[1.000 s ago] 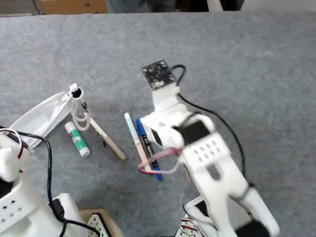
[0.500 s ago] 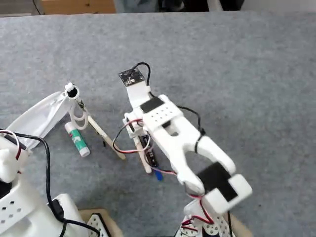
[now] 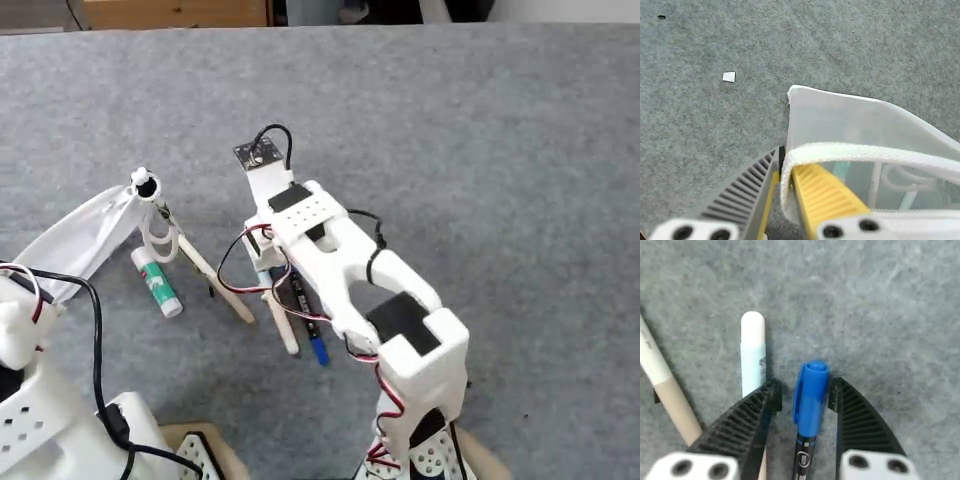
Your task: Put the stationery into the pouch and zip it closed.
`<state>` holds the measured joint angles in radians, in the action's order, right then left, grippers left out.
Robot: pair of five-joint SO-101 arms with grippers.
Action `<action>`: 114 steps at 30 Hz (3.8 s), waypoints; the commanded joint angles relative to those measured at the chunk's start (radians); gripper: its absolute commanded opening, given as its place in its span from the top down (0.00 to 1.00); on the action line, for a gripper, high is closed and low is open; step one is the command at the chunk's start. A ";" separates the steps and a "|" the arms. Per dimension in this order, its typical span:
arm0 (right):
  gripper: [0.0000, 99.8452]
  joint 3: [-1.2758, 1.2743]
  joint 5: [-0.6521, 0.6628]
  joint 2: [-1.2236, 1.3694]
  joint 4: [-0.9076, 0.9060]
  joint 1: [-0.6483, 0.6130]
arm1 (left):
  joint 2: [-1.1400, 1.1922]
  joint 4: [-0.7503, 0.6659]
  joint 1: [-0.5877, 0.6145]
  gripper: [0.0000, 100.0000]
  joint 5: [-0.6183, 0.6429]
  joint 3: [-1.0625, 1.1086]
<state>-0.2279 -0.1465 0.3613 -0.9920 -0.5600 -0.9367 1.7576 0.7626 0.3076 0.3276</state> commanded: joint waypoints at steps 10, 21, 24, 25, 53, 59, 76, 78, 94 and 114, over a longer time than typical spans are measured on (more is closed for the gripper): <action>0.98 0.038 -0.005 0.039 0.012 0.066 | 0.002 0.005 0.013 0.97 -0.009 0.002; 0.99 0.070 -0.005 -0.022 -0.048 0.072 | 0.002 0.003 0.013 0.97 -0.009 0.002; 0.99 0.163 -0.005 -0.134 -0.176 0.066 | 0.002 0.003 0.013 0.97 -0.009 0.004; 0.99 0.205 -0.005 -0.180 -0.221 0.066 | 0.002 0.003 0.013 0.97 -0.009 0.004; 0.99 0.053 0.089 -0.952 0.575 -0.338 | 0.000 0.003 -0.176 0.97 -0.052 0.004; 0.99 -0.140 0.087 -0.955 0.927 -0.338 | 0.000 0.003 -0.176 0.97 -0.052 0.004; 0.99 -0.128 -0.043 -1.020 0.856 -0.407 | 0.000 0.003 -0.174 0.97 -0.052 0.001; 0.99 -0.160 -0.069 -1.020 0.868 -0.391 | 0.000 0.003 -0.173 0.97 -0.054 0.001; 0.99 -0.275 -0.068 -1.015 1.049 -0.293 | 0.008 0.006 -0.398 0.97 -0.044 -0.136; 0.86 -0.433 0.038 -1.021 0.876 -0.193 | 0.011 0.005 -0.450 0.97 -0.026 -0.160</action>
<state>-0.6621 -0.1680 -0.6406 -0.0238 -0.7442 -0.9198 1.7591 0.3237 0.2677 0.1849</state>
